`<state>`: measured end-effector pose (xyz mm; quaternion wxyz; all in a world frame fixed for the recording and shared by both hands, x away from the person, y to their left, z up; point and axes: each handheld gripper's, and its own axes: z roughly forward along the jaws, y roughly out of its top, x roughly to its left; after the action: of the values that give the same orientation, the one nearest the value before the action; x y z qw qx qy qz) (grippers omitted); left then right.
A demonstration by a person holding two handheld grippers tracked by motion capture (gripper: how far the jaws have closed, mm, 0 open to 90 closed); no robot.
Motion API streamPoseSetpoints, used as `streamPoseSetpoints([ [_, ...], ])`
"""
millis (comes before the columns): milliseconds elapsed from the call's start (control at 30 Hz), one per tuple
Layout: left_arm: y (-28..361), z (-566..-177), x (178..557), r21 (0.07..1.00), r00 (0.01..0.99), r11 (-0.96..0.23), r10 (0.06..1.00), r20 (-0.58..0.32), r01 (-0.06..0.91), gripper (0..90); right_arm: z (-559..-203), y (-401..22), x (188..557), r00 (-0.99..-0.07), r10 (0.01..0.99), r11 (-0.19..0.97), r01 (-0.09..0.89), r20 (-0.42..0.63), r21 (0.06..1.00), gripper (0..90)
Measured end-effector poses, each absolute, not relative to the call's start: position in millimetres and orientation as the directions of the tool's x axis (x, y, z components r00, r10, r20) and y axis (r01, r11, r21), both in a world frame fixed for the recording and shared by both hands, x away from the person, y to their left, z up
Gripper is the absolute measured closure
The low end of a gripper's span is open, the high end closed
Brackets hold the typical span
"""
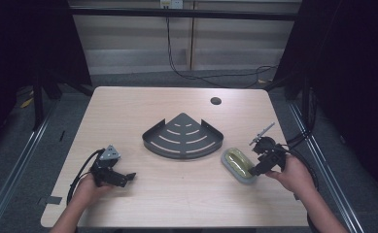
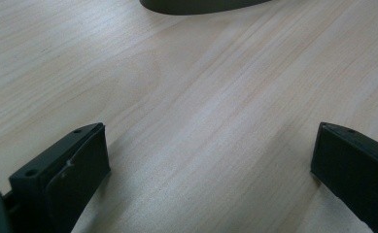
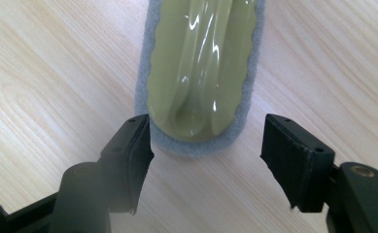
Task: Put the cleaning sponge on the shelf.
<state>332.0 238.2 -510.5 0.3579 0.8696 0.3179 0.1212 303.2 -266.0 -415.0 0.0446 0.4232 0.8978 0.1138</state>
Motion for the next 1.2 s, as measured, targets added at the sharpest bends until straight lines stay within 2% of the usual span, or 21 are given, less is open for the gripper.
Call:
streamPoseSetpoints([
  [333, 238.1, -510.4, 331.9, 0.699, 0.767, -0.541, 0.642, -0.015, 0.467, 0.0, -412.0, -240.5, 324.2, -0.619, 0.785, 0.613, 0.776, -0.003, 0.152, 50.0],
  [733, 238.2, -510.4, 331.9, 0.699, 0.767, -0.542, 0.642, -0.015, 0.467, 0.0, -414.7, -226.0, 335.2, -0.632, 0.775, 0.63, 0.767, -0.026, 0.12, 60.1],
  [867, 238.2, -510.4, 332.0, 0.699, 0.767, -0.542, 0.642, -0.015, 0.467, 0.0, -418.8, -228.6, 340.6, -0.621, 0.783, 0.619, 0.778, -0.011, 0.112, 67.7],
  [1200, 238.4, -510.2, 332.1, 0.696, 0.77, -0.547, 0.638, -0.012, 0.465, 0.0, -410.3, -232.9, 344.6, -0.622, 0.783, 0.619, 0.779, -0.01, 0.099, 71.2],
])
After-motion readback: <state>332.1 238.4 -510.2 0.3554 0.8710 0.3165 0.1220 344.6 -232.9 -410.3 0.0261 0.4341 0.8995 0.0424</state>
